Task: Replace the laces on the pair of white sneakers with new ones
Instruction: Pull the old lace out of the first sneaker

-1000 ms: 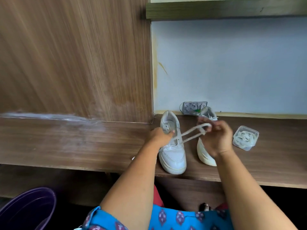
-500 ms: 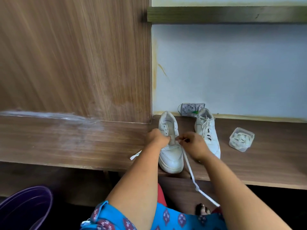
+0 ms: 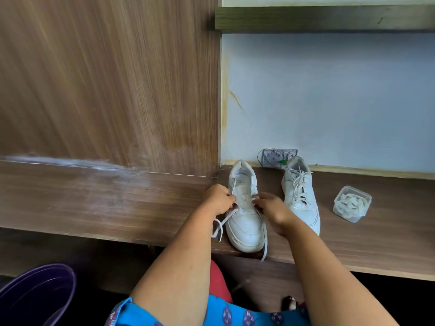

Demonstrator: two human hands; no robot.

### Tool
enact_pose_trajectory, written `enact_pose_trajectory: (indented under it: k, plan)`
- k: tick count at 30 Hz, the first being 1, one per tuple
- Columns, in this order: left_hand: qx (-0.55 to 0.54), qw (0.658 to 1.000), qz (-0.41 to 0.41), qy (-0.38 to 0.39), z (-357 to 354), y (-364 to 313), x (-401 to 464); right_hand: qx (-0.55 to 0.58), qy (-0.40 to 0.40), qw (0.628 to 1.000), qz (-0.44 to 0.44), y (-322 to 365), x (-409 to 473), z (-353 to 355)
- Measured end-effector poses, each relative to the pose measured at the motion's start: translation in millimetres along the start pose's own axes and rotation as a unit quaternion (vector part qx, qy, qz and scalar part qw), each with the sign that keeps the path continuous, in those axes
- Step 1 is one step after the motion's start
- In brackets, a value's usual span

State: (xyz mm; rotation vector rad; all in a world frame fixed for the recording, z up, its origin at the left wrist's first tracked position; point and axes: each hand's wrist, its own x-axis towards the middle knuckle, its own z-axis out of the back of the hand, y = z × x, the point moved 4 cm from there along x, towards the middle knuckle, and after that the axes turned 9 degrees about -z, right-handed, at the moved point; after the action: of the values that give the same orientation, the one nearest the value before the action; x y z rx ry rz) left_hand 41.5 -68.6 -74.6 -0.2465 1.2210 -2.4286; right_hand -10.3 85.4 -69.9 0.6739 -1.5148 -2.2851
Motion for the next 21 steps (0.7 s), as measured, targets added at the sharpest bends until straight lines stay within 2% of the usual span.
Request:
enact_pose_trajectory:
  k: [1,2,3,4,5,6,7,8,10,12,13,14,15,16,17,18,19,21]
  plan:
    - [-0.005,1.000,-0.002,0.006,0,1,1,0.174,0.009,0.982,-0.067,-3,-3,4]
    - [-0.007,1.000,-0.003,0.013,0,1,0,0.303,0.005,0.946,-0.116,-8,-3,8]
    - [-0.008,1.000,-0.005,0.018,-1,1,0,0.345,-0.007,0.929,-0.132,-11,-5,9]
    - [-0.004,1.000,-0.009,0.020,-2,0,-1,0.287,-0.042,0.949,-0.120,-11,-5,11]
    - [0.003,1.000,-0.015,0.016,-2,0,-1,0.152,-0.084,0.982,-0.072,-8,-5,12]
    - [0.012,1.000,-0.022,0.010,-1,-1,-1,-0.022,-0.136,0.990,0.006,-4,-5,12]
    - [0.019,0.999,-0.027,0.003,-1,-1,0,-0.157,-0.171,0.969,0.082,1,-6,9]
    - [0.024,0.999,-0.031,-0.003,-1,-1,0,-0.254,-0.171,0.944,0.127,4,-6,3]
    - [0.032,0.999,-0.032,-0.004,-1,-2,-2,-0.397,-0.158,0.893,0.139,4,-8,-11]
    - [0.035,0.999,-0.032,-0.001,0,-4,-4,-0.450,-0.168,0.868,0.123,5,-9,-14]
    - [0.036,0.999,-0.032,0.000,0,-4,-4,-0.437,-0.177,0.873,0.127,3,-5,-13]
    - [0.034,0.999,-0.032,0.001,0,-5,-4,-0.388,-0.185,0.895,0.116,-1,0,-9]
    - [0.031,0.999,-0.030,0.001,0,-5,-5,-0.284,-0.193,0.934,0.101,-3,2,-2]
    - [0.028,0.999,-0.029,0.001,0,-5,-4,-0.123,-0.200,0.969,0.078,0,1,7]
    - [0.024,0.999,-0.028,0.004,-1,-4,-3,0.054,-0.206,0.975,0.056,1,-1,15]
    - [0.021,0.999,-0.027,0.009,-2,-5,-4,0.168,-0.223,0.960,0.038,-1,-4,24]
    - [0.018,0.999,-0.025,0.012,-2,-5,-4,0.178,-0.254,0.950,0.044,2,-9,31]
    - [0.018,0.999,-0.027,0.008,-2,-7,-6,-0.024,-0.291,0.951,0.107,13,-16,33]
